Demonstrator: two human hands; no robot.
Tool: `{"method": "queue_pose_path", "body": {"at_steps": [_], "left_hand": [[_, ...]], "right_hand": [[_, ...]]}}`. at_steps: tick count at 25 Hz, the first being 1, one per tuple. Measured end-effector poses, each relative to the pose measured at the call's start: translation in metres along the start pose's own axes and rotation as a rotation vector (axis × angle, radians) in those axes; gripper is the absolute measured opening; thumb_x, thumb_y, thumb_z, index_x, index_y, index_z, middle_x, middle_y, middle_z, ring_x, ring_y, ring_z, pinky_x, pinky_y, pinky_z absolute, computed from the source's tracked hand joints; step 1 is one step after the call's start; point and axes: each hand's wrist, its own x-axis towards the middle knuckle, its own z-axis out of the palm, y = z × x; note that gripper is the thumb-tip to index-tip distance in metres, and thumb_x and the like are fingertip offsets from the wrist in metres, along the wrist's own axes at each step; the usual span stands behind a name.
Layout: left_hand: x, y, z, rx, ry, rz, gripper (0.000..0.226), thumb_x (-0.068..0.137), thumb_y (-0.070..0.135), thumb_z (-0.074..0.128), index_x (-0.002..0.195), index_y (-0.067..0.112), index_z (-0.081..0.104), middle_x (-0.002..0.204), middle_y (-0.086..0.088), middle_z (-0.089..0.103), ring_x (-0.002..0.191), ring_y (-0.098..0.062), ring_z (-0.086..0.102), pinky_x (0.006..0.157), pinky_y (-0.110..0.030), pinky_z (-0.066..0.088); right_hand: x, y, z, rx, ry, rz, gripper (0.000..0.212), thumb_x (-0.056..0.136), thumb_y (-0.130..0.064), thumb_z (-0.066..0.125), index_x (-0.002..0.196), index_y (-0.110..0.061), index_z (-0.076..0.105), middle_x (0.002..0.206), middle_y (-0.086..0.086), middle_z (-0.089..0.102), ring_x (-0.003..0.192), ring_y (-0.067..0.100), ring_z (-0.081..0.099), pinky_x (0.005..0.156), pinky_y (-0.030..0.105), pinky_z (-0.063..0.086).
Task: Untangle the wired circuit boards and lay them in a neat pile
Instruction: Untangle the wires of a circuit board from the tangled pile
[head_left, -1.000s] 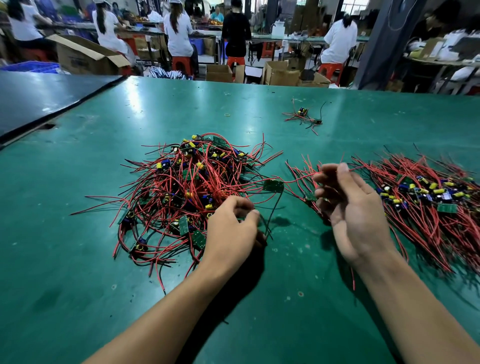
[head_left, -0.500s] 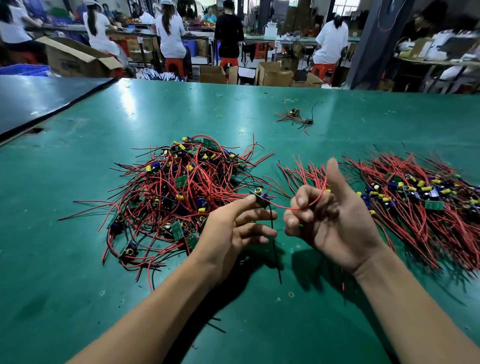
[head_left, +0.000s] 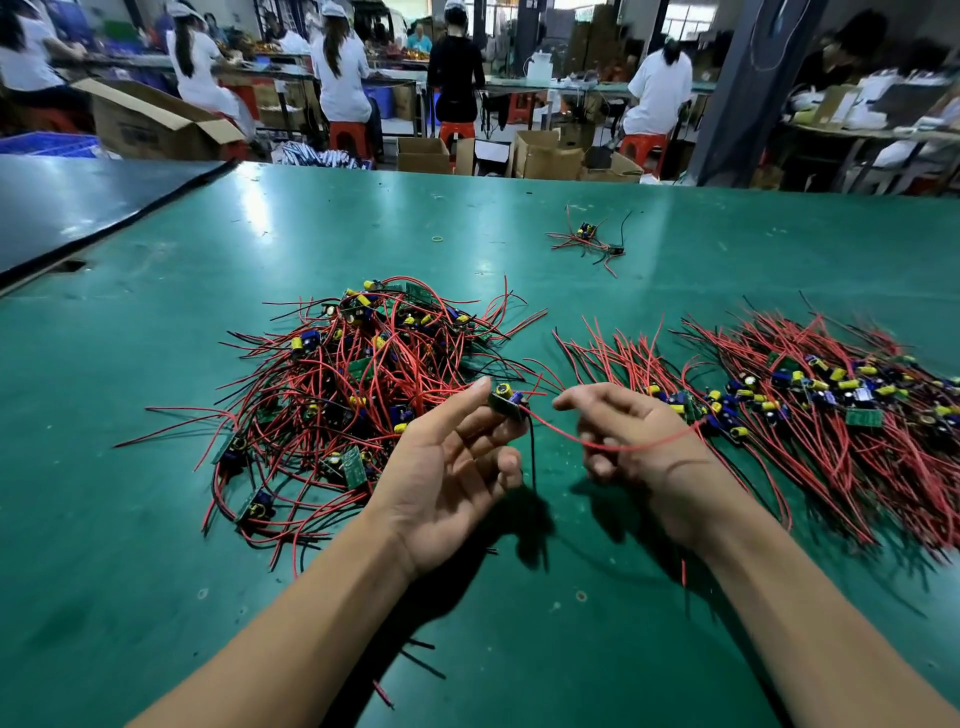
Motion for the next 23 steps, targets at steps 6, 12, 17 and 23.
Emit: {"method": "queue_pose_path", "body": {"at_steps": [6, 12, 17, 23], "left_hand": [[0.005, 0.0, -0.005, 0.108, -0.036, -0.019, 0.018, 0.077, 0.028, 0.068, 0.087, 0.016, 0.077, 0.091, -0.001, 0.075, 0.041, -0.005, 0.046, 0.041, -0.015, 0.037], [0.007, -0.007, -0.007, 0.267, -0.049, 0.051, 0.042, 0.08, 0.036, 0.067, 0.119, 0.019, 0.066, 0.116, 0.001, 0.072, 0.053, -0.005, 0.057, 0.05, -0.015, 0.042], [0.01, -0.006, -0.005, 0.24, 0.095, 0.061, 0.043, 0.079, 0.038, 0.068, 0.113, 0.011, 0.063, 0.093, -0.005, 0.073, 0.054, -0.012, 0.058, 0.048, -0.021, 0.045], [0.01, -0.009, -0.003, 0.343, 0.079, 0.047, 0.019, 0.092, 0.027, 0.06, 0.09, 0.009, 0.057, 0.067, -0.005, 0.065, 0.047, -0.016, 0.055, 0.045, -0.023, 0.044]], "right_hand": [[-0.004, 0.01, 0.019, -0.223, -0.044, -0.265, 0.041, 0.08, -0.039, 0.082, 0.119, -0.038, 0.07, 0.081, -0.013, 0.061, 0.06, 0.009, 0.047, 0.054, 0.017, 0.041], [-0.005, 0.009, 0.02, -0.067, 0.035, -0.204, 0.032, 0.084, -0.046, 0.068, 0.106, -0.025, 0.079, 0.072, -0.01, 0.067, 0.056, 0.006, 0.048, 0.054, 0.015, 0.041], [-0.002, -0.01, 0.012, 0.499, 0.018, -0.061, 0.026, 0.088, -0.032, 0.062, 0.1, -0.016, 0.079, 0.074, -0.001, 0.057, 0.057, 0.01, 0.051, 0.052, 0.021, 0.046], [-0.009, -0.022, -0.009, 1.03, -0.226, 0.015, 0.025, 0.089, -0.026, 0.051, 0.097, -0.015, 0.071, 0.077, -0.005, 0.048, 0.06, 0.007, 0.042, 0.055, 0.016, 0.037]]}}
